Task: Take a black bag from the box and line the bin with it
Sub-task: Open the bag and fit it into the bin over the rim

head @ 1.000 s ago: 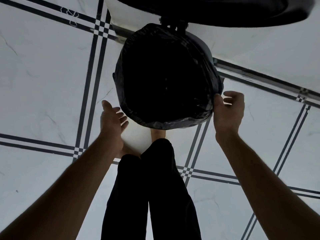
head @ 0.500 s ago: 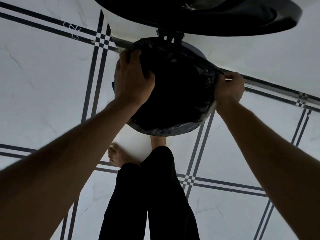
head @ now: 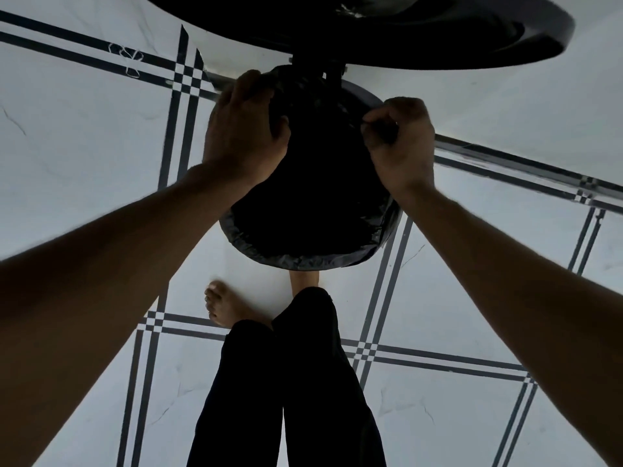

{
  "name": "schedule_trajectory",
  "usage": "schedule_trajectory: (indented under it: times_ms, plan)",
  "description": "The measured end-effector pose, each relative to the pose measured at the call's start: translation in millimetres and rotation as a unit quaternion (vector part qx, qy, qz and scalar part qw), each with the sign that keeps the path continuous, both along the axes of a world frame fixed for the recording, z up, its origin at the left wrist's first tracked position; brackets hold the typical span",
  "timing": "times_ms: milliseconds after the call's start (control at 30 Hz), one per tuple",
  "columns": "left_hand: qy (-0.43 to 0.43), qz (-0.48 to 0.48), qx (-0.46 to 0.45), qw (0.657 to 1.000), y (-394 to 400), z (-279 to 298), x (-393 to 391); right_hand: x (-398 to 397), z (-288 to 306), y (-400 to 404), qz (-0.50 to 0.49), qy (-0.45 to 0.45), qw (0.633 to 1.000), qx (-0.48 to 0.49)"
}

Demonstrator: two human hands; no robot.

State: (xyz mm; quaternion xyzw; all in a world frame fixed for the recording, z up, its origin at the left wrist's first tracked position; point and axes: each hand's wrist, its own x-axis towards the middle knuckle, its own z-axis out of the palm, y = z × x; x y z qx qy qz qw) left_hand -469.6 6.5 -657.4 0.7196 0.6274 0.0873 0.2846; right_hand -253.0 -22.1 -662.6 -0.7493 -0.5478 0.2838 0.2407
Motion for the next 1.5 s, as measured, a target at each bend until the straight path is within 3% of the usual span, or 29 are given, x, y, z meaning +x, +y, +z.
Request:
schedule_trajectory:
  times_ms: [167, 367, 533, 667, 800, 867, 900, 967, 1000, 1033, 1100, 1167, 1200, 1233, 1300, 1333, 1367, 1433, 1500]
  plan:
    - [-0.078, 0.089, -0.053, 0.992, 14, -3, -13, 9, -4, 14, -0.148, 0.046, 0.988, -0.006]
    - [-0.086, 0.151, -0.058, 0.983, 30, -3, -13, 15, -14, 44, -0.186, 0.072, 0.978, -0.059]
    - [-0.088, 0.204, -0.087, 0.971, 40, -13, -18, 16, -27, 61, -0.255, 0.169, 0.947, -0.095]
    - [-0.115, 0.248, -0.184, 0.944, 47, -21, -25, 23, -29, 54, -0.224, 0.194, 0.946, -0.130]
    - [-0.225, 0.269, -0.280, 0.894, 75, -9, -37, 24, -22, 46, -0.147, 0.202, 0.961, -0.122]
    - [-0.159, 0.328, -0.337, 0.868, 64, -49, -33, 24, -17, 43, -0.123, 0.224, 0.959, -0.122]
    - [-0.110, 0.409, -0.352, 0.835, 33, -75, -52, 26, -14, 43, -0.120, 0.243, 0.954, -0.125]
    - [-0.090, 0.545, -0.319, 0.770, -117, -172, -69, 27, -7, 42, -0.105, 0.264, 0.949, -0.140]
    - [-0.072, 0.574, -0.310, 0.755, -191, -232, -71, 25, -6, 41, -0.087, 0.265, 0.949, -0.146]
    - [-0.025, 0.586, -0.273, 0.763, -251, -280, -74, 24, -7, 39, -0.067, 0.255, 0.953, -0.149]
    - [0.079, 0.543, -0.173, 0.818, -309, -348, -95, 19, -11, 37, -0.046, 0.214, 0.963, -0.154]
    - [0.087, 0.547, -0.169, 0.815, -310, -357, -103, 15, -15, 39, -0.056, 0.184, 0.966, -0.170]
    - [0.053, 0.546, -0.166, 0.819, -312, -355, -104, 12, -16, 40, -0.067, 0.179, 0.965, -0.179]
    - [-0.048, 0.564, -0.196, 0.801, -290, -334, -105, 10, -19, 42, -0.080, 0.176, 0.964, -0.182]
    - [-0.265, 0.570, -0.327, 0.706, -173, -231, -112, 8, -26, 46, -0.090, 0.126, 0.971, -0.182]
    - [-0.322, 0.525, -0.393, 0.683, -100, -162, -106, 6, -29, 48, -0.087, 0.091, 0.976, -0.175]
    - [-0.294, 0.476, -0.381, 0.736, -37, -99, -88, 5, -32, 48, -0.088, 0.068, 0.980, -0.166]
    - [-0.432, 0.399, -0.371, 0.719, 2, -24, -73, 2, -36, 49, -0.108, 0.055, 0.980, -0.155]
    - [-0.400, 0.366, -0.361, 0.759, -5, 0, -66, 1, -37, 49, -0.133, 0.042, 0.978, -0.155]
